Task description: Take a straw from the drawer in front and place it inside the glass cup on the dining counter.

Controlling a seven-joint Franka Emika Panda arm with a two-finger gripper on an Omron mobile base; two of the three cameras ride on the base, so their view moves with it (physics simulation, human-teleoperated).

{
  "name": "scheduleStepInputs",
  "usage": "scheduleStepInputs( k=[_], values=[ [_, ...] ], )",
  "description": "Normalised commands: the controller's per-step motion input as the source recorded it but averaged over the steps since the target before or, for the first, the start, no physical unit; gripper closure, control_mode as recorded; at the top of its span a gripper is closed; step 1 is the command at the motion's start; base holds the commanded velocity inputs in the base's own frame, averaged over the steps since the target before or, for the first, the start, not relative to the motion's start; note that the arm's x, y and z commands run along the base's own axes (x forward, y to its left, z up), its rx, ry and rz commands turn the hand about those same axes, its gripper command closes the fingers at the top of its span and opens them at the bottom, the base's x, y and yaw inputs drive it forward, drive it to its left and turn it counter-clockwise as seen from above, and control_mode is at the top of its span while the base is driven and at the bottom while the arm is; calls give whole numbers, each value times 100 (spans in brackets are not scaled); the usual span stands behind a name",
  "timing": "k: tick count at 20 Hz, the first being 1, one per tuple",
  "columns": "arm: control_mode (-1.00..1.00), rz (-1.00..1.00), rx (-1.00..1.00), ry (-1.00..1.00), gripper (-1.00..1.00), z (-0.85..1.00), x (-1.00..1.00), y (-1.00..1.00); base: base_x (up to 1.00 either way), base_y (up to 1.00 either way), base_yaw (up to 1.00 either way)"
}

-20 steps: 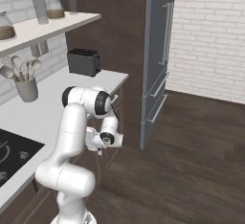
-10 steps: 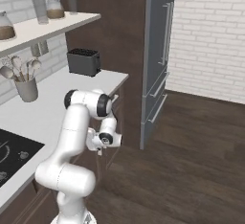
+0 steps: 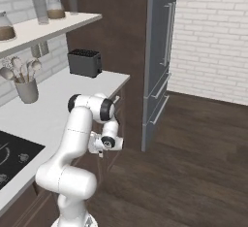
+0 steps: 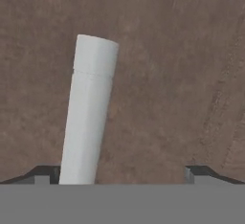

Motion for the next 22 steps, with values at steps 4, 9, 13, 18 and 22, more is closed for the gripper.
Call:
scheduleStepInputs(
  k=[4,9,13,18,22],
  values=[
    [-100,-11,-7,-7,-100,2,-11,53,0,0,0],
    [-100,-15,-10,-4,100,5,-10,55,0,0,0],
    [-100,-9,-5,-2,100,1,-12,0,0,0,0],
    [-100,-2,0,0,100,1,-26,-43,0,0,0],
    [-100,0,0,0,100,4,-36,-84,0,0,0]
  ],
)
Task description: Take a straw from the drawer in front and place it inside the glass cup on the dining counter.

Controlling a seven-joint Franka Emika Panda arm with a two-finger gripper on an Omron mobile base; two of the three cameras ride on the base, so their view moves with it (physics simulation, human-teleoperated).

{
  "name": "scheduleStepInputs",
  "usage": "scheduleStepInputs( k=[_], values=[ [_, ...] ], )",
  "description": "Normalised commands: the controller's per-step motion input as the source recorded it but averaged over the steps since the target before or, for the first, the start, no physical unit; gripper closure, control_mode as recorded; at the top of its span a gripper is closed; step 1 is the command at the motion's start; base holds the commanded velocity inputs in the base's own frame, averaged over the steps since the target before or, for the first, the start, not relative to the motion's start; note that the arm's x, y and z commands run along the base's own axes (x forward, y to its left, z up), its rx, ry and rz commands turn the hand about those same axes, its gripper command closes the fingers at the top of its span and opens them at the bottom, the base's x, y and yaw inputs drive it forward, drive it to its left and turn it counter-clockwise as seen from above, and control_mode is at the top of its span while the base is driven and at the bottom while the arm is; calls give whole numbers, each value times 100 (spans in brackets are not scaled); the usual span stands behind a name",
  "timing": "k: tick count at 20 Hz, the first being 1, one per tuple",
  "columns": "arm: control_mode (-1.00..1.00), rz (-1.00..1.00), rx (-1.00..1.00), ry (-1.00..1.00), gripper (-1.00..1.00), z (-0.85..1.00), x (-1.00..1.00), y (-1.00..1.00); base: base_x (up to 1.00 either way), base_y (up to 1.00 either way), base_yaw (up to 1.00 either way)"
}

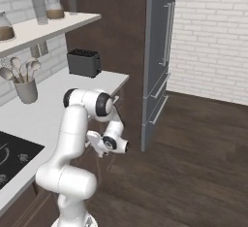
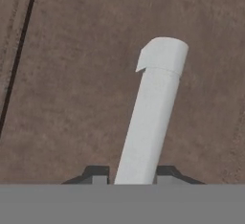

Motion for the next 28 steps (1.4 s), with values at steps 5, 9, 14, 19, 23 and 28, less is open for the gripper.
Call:
scheduleStepInputs(
  k=[5,9,14,19,23,28],
  values=[
    [-100,0,0,0,100,4,-40,-100,0,0,0],
    [-100,0,1,0,100,7,-35,-100,0,0,0],
    [-100,0,4,0,100,7,-32,-100,0,0,0],
    [-100,0,3,0,100,3,-26,-100,0,0,0],
    [-100,0,0,0,-100,0,-21,-100,0,0,0],
    [-100,0,-2,2,-100,0,-5,-74,0,0,0]
  ],
)
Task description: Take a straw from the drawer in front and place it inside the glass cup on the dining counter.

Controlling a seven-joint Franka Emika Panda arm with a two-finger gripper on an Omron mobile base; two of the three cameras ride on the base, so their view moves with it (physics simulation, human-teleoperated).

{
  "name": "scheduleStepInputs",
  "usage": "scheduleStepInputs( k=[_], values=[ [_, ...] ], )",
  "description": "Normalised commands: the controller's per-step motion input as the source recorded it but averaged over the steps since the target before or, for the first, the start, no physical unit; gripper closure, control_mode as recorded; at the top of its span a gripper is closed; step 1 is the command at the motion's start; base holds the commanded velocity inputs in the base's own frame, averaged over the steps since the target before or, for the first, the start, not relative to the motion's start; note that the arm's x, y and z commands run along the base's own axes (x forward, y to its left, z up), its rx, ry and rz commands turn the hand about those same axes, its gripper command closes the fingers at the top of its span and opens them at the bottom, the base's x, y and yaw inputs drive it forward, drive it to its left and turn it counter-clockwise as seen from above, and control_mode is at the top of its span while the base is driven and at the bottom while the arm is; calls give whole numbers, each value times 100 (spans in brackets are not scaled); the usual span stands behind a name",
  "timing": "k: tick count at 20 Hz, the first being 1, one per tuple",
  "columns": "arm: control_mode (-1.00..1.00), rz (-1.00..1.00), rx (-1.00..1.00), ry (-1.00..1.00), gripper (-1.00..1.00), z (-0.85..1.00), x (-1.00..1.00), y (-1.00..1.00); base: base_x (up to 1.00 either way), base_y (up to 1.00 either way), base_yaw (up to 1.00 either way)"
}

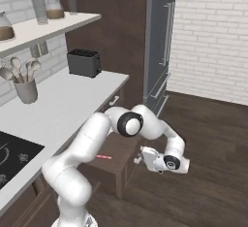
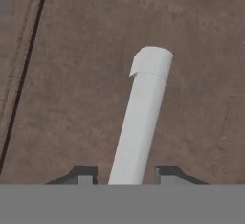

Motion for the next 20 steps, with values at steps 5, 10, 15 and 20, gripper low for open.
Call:
scheduleStepInputs(
  k=[5,10,15,20],
  values=[
    [-100,0,-10,4,-100,21,-12,-43,0,0,0],
    [-100,0,-10,0,-100,84,-31,-3,0,0,0],
    [-100,0,-16,0,-100,100,-33,31,0,0,0],
    [-100,-4,-33,0,-100,100,-18,75,0,0,0]
  ],
)
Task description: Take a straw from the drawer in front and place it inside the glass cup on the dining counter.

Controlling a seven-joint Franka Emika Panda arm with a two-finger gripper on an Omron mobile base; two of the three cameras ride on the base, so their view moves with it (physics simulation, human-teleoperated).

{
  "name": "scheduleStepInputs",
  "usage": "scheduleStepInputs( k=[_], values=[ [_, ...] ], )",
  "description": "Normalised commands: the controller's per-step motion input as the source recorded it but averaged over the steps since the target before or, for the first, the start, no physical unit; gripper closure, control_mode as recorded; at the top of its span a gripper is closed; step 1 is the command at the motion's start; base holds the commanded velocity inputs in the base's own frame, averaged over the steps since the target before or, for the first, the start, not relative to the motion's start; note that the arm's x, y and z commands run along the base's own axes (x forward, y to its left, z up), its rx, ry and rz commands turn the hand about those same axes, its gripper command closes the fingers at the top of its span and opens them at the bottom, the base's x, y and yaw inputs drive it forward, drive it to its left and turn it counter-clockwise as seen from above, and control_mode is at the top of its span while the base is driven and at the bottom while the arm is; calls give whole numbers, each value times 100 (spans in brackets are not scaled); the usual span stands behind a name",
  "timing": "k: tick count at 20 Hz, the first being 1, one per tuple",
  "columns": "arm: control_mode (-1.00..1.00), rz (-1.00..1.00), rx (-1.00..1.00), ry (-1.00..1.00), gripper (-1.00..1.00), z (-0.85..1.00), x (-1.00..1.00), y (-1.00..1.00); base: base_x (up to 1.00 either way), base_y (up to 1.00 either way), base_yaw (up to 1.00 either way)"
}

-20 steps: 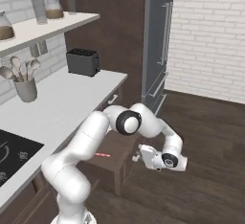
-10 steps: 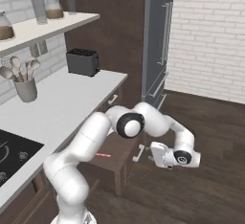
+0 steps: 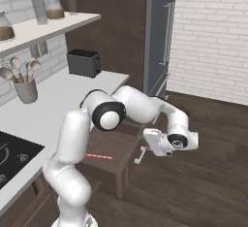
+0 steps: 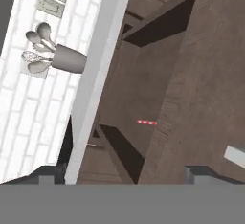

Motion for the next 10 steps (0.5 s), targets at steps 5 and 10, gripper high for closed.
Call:
scheduleStepInputs(
  k=[5,10],
  values=[
    [-100,-8,-43,0,-100,94,-8,96,0,0,0],
    [-100,-9,-37,9,-100,30,3,92,0,0,0]
  ],
)
